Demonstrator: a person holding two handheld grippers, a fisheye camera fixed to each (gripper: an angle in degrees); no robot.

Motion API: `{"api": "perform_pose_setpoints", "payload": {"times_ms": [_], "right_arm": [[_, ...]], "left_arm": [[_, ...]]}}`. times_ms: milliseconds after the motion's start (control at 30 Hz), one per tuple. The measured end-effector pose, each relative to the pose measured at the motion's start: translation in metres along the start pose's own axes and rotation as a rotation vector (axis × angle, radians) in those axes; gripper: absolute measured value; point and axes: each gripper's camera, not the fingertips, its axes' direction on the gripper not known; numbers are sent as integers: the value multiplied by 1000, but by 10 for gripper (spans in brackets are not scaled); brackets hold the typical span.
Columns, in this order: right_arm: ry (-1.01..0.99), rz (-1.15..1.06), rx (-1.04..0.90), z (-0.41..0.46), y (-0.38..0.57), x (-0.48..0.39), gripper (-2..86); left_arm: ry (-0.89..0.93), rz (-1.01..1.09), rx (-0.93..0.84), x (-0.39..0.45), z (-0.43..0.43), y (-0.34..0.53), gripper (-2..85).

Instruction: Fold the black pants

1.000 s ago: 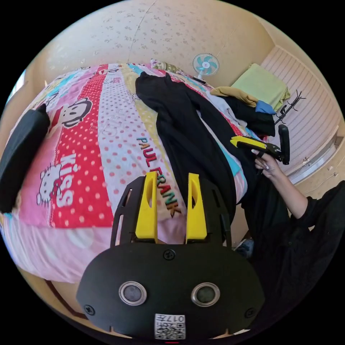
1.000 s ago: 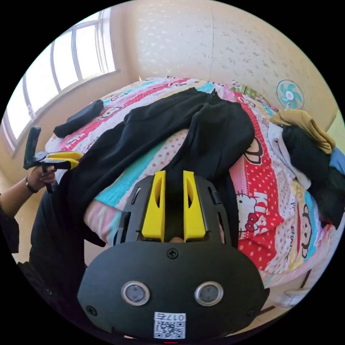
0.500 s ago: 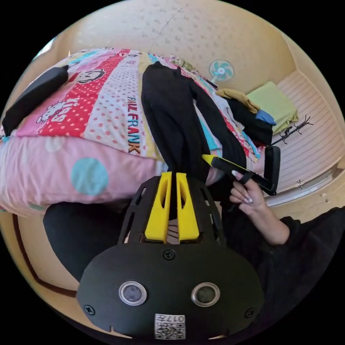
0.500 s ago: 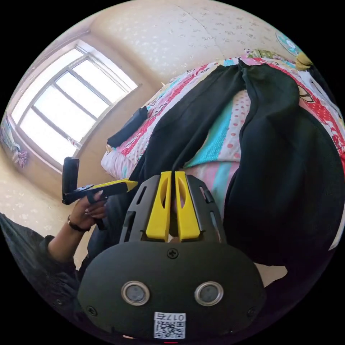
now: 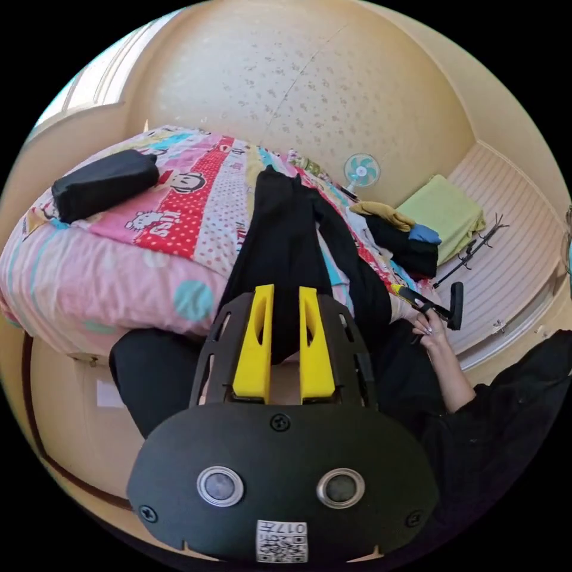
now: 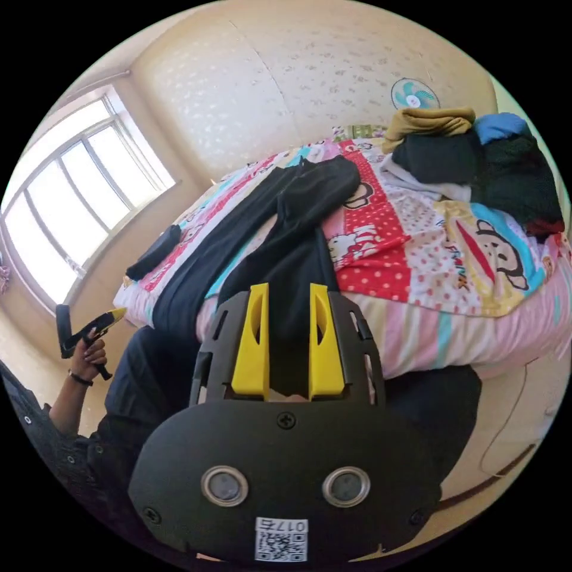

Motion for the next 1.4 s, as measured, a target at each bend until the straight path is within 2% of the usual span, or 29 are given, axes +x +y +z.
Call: {"api": "perform_pose_setpoints", "payload": {"times_ms": [67,133,200,267,367,467,600,700,833,933,967,1000,1067,1233,1333,1400], "right_arm": [[-22,-16,3,3,8,4,89],[-129,-26,-78,-4,12,8,70],[-245,-38,-185,-22,27,17,44],[-268,-33,-216,-39,42,28,38],[-348,11,-243,-50,64,56,36],[-521,12,-134,-63,81,68,35],[-674,-37,8,-86,93,65,35],[-751,-111,34,-93,92,50,34],[-687,-219,-56,-93,92,42,36],[-860,-305,2,-114,79,72,44],[-833,-293,90,-127,64,86,56],[-725,-248,185,-133,46,96,92],[-564,-166,241,-124,6,104,128],[-598,198,168,-42,-118,119,148],[-351,216,56,-1,-173,87,153],[-85,180,-45,23,-198,63,136]], "left_arm": [[123,78,-112,35,45,-12,81],[186,129,-178,62,73,-22,83],[229,172,-200,88,87,-33,83],[315,216,-197,118,95,-44,83],[406,212,-254,151,110,-51,93],[473,211,-311,188,131,-59,116],[401,199,-440,234,161,-80,160],[317,241,-554,263,189,-86,164],[175,227,-574,266,184,-86,70],[278,137,-499,238,158,-89,10],[351,90,-470,222,146,-91,5],[384,65,-460,213,142,-92,3],[473,2,-432,186,126,-94,0],[519,-67,-399,165,102,-100,0],[527,-90,-386,164,89,-107,2],[527,-99,-367,160,77,-112,3]]}}
